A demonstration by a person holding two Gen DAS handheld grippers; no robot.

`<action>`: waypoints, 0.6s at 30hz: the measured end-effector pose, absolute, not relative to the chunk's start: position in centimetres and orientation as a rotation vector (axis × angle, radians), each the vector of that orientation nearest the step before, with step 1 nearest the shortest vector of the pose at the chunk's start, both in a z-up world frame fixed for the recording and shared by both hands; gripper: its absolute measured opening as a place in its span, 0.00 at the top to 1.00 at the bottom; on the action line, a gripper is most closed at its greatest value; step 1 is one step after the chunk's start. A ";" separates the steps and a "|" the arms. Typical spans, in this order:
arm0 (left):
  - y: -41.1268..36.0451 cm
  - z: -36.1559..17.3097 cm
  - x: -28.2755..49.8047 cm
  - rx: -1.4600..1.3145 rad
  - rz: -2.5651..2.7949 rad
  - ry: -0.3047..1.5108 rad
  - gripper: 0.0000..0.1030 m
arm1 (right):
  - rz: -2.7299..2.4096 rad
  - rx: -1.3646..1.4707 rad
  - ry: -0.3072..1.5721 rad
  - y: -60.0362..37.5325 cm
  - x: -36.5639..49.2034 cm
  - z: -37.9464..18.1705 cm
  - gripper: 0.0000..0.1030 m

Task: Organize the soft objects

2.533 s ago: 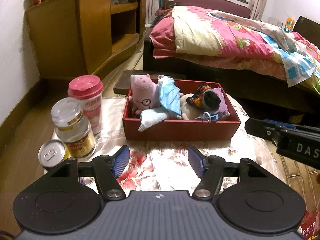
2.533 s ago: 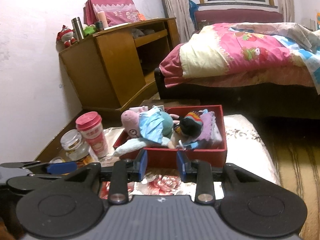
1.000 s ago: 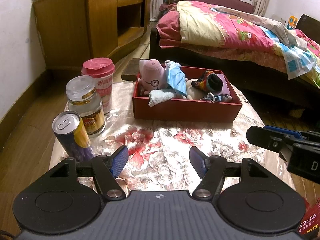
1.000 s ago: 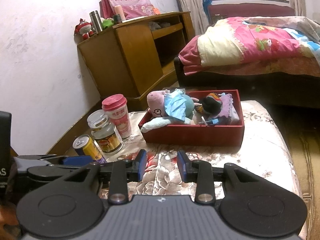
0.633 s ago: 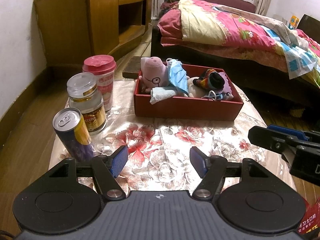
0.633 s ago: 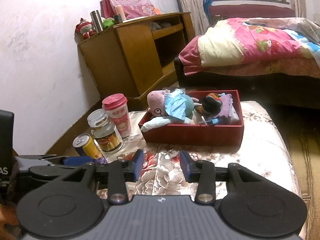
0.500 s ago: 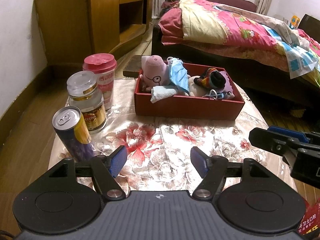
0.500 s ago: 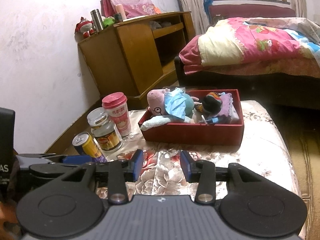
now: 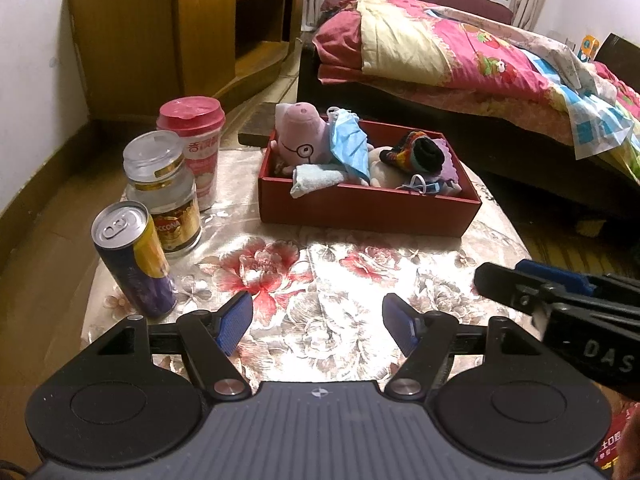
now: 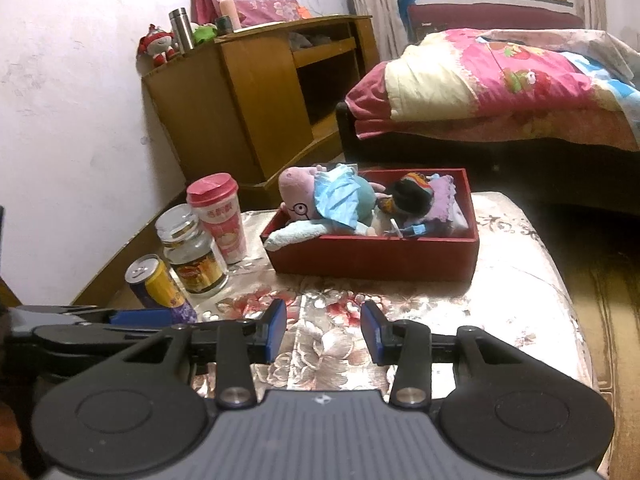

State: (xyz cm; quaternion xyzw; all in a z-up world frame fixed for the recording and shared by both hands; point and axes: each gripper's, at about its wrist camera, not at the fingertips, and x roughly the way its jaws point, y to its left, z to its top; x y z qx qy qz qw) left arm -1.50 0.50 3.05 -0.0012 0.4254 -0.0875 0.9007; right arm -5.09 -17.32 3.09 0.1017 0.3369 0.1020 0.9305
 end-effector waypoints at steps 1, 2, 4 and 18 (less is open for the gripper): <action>0.5 3.1 -1.5 -0.012 -0.185 0.883 0.31 | 0.207 0.212 0.694 -17.4 -5.0 3.0 0.83; 0.6 3.1 -1.5 -0.023 -0.188 0.885 0.31 | 0.204 0.216 0.697 -17.4 -5.0 2.9 0.83; 0.6 3.2 -1.5 -0.036 -0.194 0.889 0.31 | 0.197 0.213 0.699 -17.3 -4.9 2.8 0.83; -0.1 3.2 -2.0 -0.013 -0.176 0.874 0.33 | 0.166 0.236 0.701 -17.4 -4.8 2.4 0.83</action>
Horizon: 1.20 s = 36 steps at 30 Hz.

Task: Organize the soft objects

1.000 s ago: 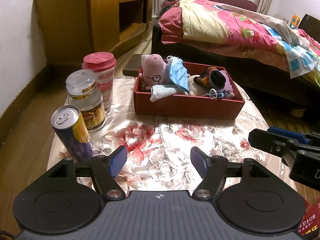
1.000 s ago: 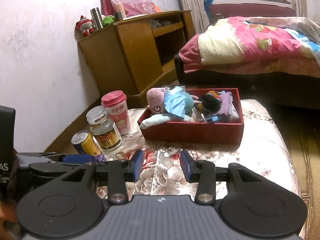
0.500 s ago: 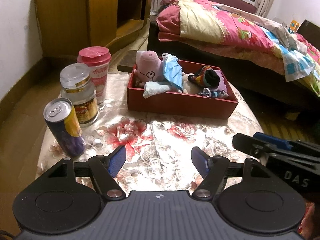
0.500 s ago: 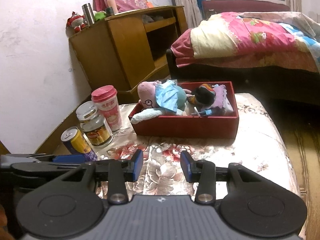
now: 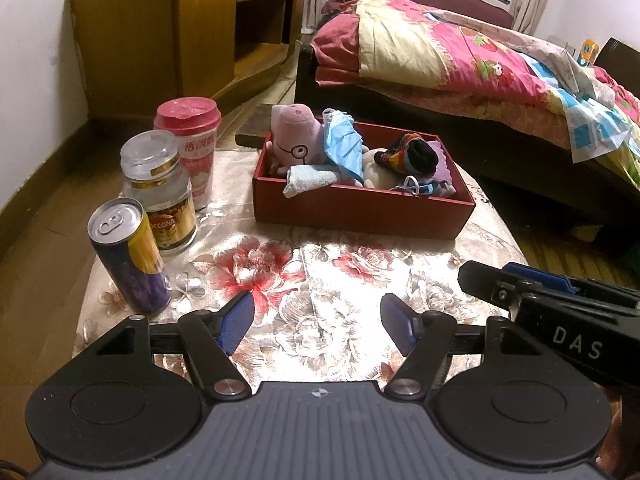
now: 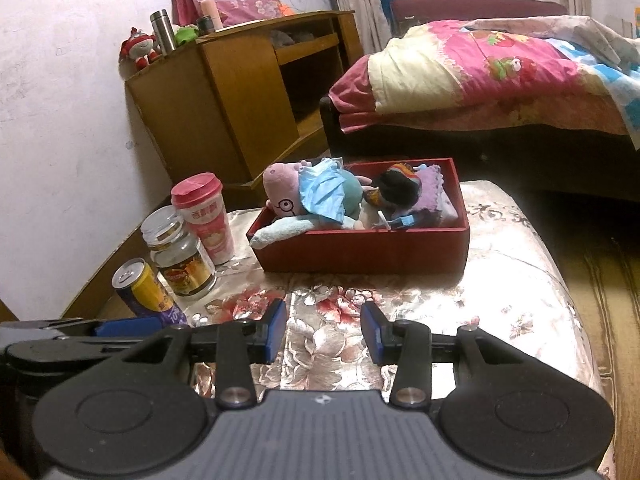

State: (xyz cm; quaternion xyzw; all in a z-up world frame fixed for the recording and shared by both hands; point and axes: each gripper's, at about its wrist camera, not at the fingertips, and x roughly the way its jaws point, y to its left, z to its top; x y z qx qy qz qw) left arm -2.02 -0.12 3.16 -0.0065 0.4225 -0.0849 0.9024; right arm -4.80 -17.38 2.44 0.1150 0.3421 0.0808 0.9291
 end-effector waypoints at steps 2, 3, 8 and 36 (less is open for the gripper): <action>-0.1 3.1 -2.1 -0.020 -0.174 0.876 0.33 | 0.168 0.235 0.699 -17.4 -4.8 2.5 0.83; -0.1 3.1 -2.1 -0.019 -0.173 0.875 0.33 | 0.169 0.236 0.699 -17.4 -4.8 2.5 0.83; -0.1 3.1 -2.0 -0.021 -0.173 0.876 0.33 | 0.169 0.238 0.699 -17.3 -4.9 2.5 0.83; 0.0 3.1 -2.0 -0.009 -0.167 0.871 0.32 | 0.168 0.237 0.701 -17.3 -4.9 2.5 0.83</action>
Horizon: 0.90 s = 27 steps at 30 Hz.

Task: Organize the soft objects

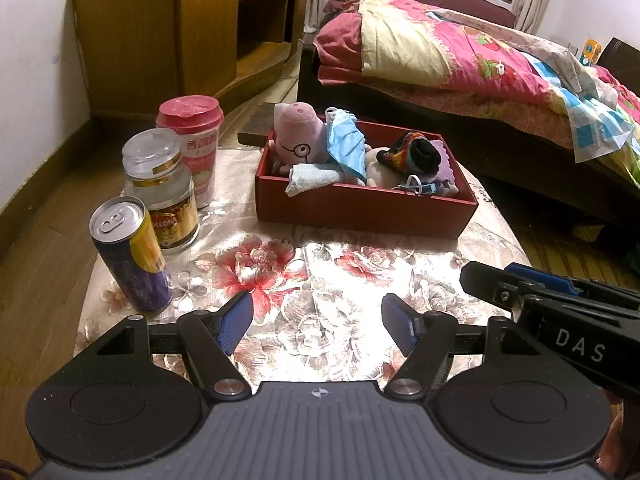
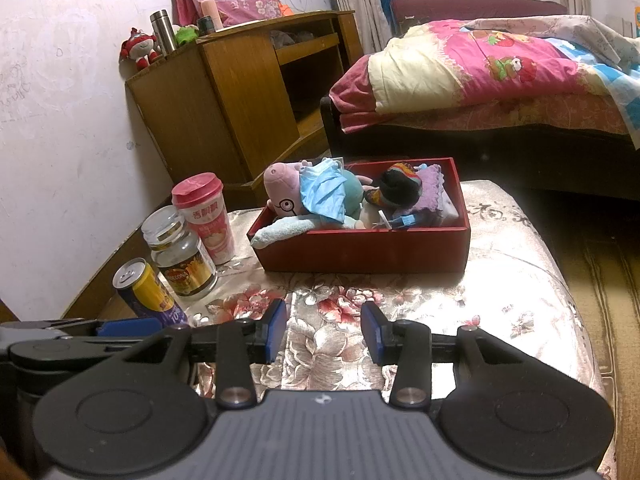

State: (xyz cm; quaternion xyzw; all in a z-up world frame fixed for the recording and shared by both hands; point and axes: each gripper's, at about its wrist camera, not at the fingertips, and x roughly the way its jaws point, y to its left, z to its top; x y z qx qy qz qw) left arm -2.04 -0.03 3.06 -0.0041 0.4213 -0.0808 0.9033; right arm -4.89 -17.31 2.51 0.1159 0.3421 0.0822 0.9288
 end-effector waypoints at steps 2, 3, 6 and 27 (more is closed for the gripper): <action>-0.2 3.2 -2.0 0.003 -0.168 0.862 0.32 | 0.168 0.239 0.701 -17.3 -4.9 2.5 0.83; -0.2 3.2 -2.1 0.006 -0.166 0.860 0.32 | 0.168 0.239 0.700 -17.3 -4.9 2.5 0.83; -0.2 3.2 -2.0 0.003 -0.165 0.861 0.32 | 0.167 0.240 0.699 -17.3 -4.9 2.5 0.83; -0.2 3.2 -2.3 0.010 -0.158 0.824 0.28 | 0.165 0.238 0.694 -17.4 -4.9 2.5 0.83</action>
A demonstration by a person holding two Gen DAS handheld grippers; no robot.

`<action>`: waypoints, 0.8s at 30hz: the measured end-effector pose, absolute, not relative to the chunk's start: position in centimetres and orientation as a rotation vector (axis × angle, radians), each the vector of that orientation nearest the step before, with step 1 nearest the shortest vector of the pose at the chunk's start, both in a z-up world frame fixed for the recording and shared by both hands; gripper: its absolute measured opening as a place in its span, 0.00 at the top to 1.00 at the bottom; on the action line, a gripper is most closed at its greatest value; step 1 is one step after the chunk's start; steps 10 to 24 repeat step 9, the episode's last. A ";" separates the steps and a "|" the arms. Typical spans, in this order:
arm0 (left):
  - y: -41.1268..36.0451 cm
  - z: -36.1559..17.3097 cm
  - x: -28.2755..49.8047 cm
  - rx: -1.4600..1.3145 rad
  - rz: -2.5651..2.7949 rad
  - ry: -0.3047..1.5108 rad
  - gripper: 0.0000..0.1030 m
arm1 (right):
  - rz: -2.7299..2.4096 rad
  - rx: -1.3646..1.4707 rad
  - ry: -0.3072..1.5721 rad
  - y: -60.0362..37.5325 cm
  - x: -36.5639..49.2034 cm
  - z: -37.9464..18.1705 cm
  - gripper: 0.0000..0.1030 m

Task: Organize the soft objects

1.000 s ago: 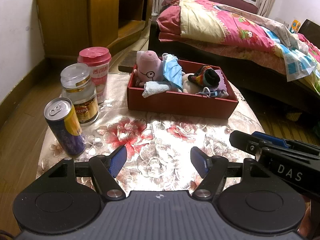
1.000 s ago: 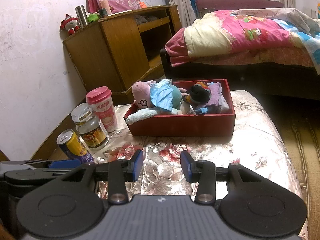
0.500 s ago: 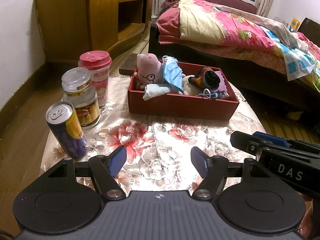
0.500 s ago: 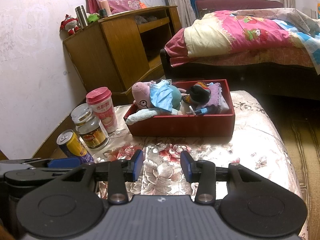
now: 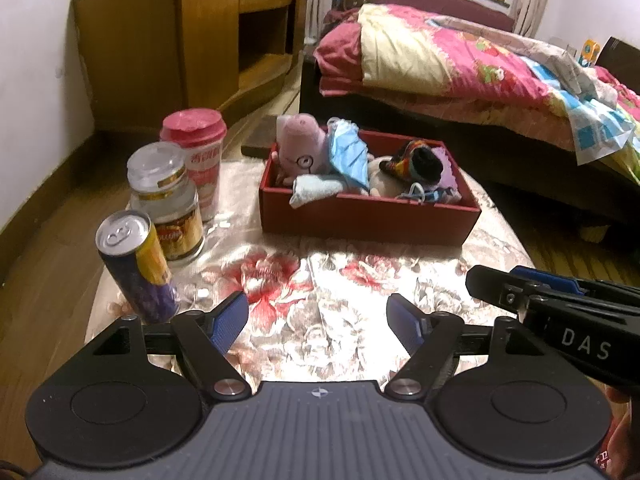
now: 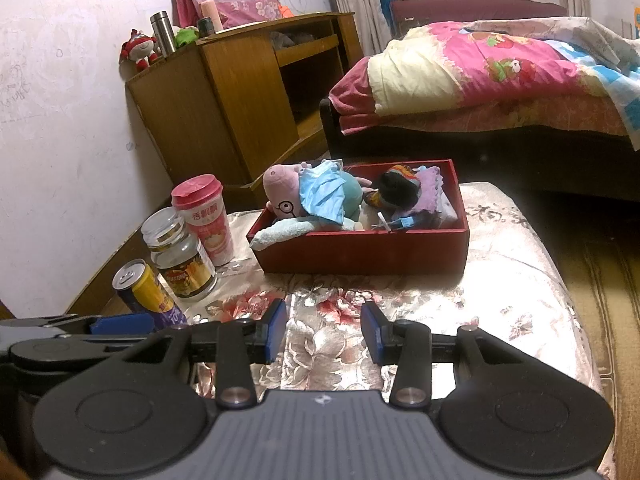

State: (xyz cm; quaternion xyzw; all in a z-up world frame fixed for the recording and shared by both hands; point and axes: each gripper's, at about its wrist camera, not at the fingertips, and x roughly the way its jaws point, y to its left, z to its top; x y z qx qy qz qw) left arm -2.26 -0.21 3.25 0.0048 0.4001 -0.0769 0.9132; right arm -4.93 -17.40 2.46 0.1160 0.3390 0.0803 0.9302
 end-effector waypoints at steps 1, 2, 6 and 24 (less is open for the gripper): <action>-0.1 3.3 -2.3 0.003 -0.162 0.819 0.28 | 0.164 0.237 0.692 -17.4 -4.9 2.5 0.83; 0.0 3.3 -2.3 -0.007 -0.168 0.814 0.28 | 0.163 0.236 0.690 -17.4 -5.0 2.5 0.83; 0.0 3.6 -2.4 -0.002 -0.173 0.783 0.27 | 0.157 0.236 0.688 -17.4 -5.0 2.6 0.77; 0.0 3.6 -2.3 -0.004 -0.163 0.790 0.26 | 0.134 0.238 0.675 -17.7 -5.1 2.8 0.64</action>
